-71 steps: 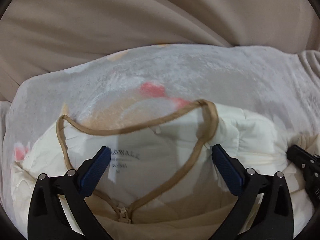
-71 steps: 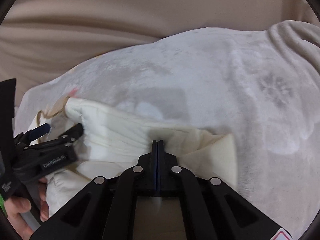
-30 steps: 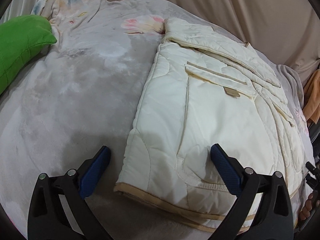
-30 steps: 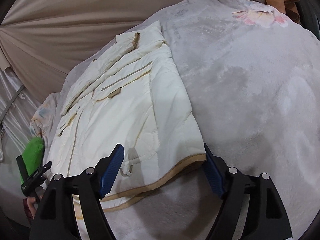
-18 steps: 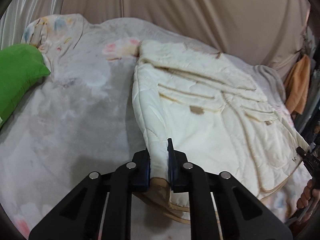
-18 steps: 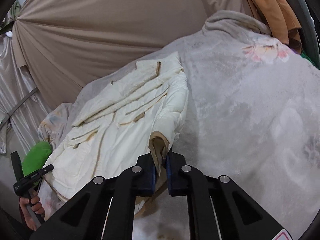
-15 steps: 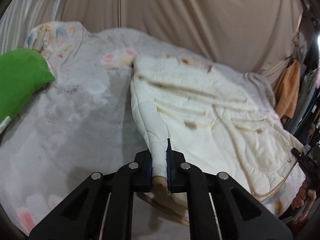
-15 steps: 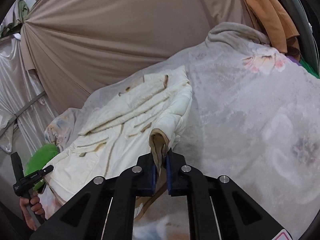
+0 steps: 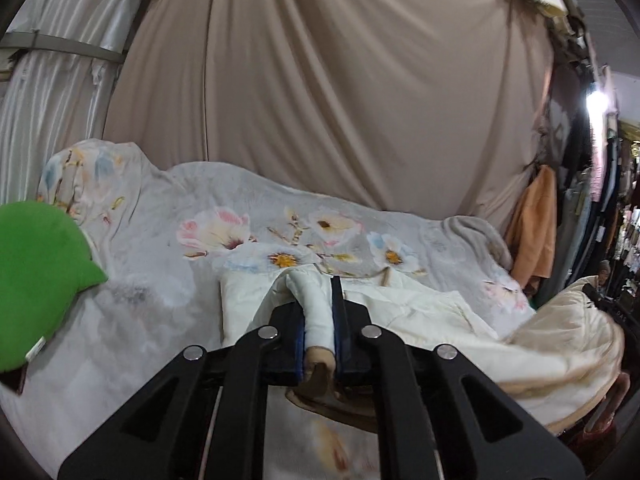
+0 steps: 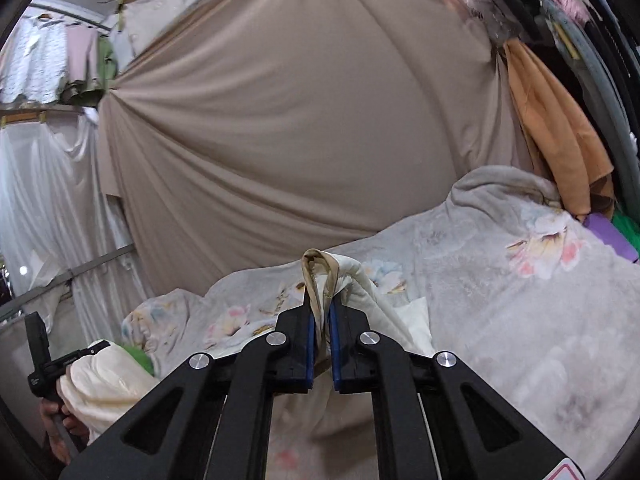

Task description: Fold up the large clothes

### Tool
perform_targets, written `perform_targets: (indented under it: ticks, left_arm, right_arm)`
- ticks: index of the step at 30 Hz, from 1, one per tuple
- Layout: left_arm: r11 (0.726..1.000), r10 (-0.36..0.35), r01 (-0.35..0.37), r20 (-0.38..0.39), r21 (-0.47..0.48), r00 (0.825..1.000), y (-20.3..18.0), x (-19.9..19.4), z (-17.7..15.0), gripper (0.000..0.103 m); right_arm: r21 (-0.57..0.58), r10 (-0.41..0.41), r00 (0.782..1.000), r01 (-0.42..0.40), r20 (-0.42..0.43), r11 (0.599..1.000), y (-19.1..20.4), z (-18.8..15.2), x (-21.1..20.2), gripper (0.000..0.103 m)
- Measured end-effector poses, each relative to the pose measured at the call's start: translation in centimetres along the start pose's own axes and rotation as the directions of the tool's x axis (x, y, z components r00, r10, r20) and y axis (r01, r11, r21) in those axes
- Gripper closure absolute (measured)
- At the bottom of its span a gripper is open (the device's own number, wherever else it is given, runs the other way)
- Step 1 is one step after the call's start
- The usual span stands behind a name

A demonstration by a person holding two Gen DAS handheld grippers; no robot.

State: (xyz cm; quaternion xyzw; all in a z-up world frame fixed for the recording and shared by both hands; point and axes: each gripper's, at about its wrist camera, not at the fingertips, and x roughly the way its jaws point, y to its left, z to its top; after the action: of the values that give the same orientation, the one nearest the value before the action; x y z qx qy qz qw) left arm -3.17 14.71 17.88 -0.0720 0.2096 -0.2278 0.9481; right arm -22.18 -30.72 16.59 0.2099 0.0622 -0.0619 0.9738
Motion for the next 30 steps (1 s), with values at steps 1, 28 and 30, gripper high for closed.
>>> perform_targets:
  ticks: [1, 28, 30]
  left_arm:
    - [1.000, 0.015, -0.015, -0.019, -0.005, 1.000, 0.3, 2.2, 0.7, 0.094]
    - [0.978, 0.151, -0.171, -0.165, -0.116, 0.975, 7.1, 18.5, -1.3, 0.005]
    - [0.972, 0.200, -0.211, -0.101, -0.106, 0.975, 7.3, 16.4, -0.8, 0.005]
  right_arm:
    - [0.010, -0.012, 1.000, 0.012, -0.019, 1.000, -0.6, 0.5, 2.1, 0.097]
    - [0.097, -0.146, 0.965, 0.170, -0.216, 0.981, -9.4, -2.9, 21.0, 0.037]
    - [0.089, -0.154, 0.964, 0.177, -0.215, 0.980, -9.5, -3.2, 19.6, 0.027]
